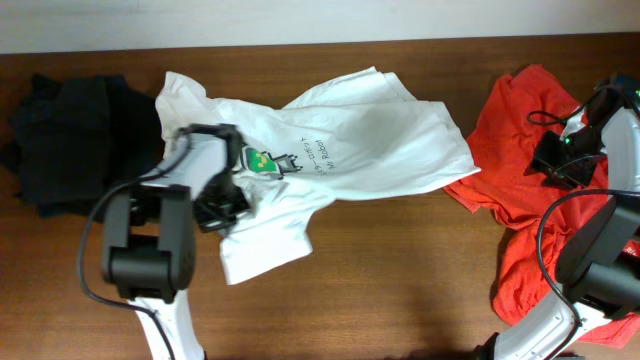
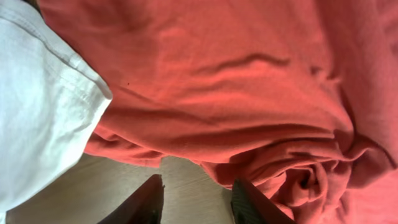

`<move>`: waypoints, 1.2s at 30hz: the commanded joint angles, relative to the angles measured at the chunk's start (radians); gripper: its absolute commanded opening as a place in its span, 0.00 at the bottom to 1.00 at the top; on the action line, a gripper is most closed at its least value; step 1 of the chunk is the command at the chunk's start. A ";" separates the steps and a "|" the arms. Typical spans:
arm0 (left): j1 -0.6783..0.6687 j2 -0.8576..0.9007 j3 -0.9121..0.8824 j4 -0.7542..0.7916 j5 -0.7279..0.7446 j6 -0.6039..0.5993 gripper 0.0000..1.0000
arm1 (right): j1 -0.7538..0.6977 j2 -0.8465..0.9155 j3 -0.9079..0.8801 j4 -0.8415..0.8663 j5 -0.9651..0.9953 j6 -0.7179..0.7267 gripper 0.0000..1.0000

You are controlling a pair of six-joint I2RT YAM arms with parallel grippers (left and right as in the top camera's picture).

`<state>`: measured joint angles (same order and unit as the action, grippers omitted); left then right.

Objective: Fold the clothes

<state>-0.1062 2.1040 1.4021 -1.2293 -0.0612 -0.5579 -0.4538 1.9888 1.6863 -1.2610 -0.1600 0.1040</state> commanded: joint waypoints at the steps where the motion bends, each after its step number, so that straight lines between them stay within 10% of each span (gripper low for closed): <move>1: 0.114 0.027 -0.017 0.001 -0.048 0.014 0.00 | 0.034 -0.004 0.012 0.002 -0.032 -0.057 0.38; 15: 0.336 0.021 -0.017 0.029 0.100 0.040 0.00 | 0.202 0.129 -0.061 0.062 -0.188 -0.292 0.33; 27: 0.329 0.022 -0.017 0.048 0.100 0.040 0.00 | 0.135 0.266 -0.078 0.227 0.042 -0.157 0.34; 33: 0.329 0.022 -0.017 0.051 0.100 0.040 0.00 | -0.039 0.259 0.042 0.180 0.172 0.096 0.54; 36: 0.329 0.022 -0.017 0.051 0.100 0.040 0.00 | -0.029 0.233 0.214 0.020 -0.094 -0.057 0.64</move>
<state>0.2314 2.1044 1.3968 -1.2137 -0.0029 -0.5308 -0.5034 2.2452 1.7672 -1.1629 -0.0776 0.1326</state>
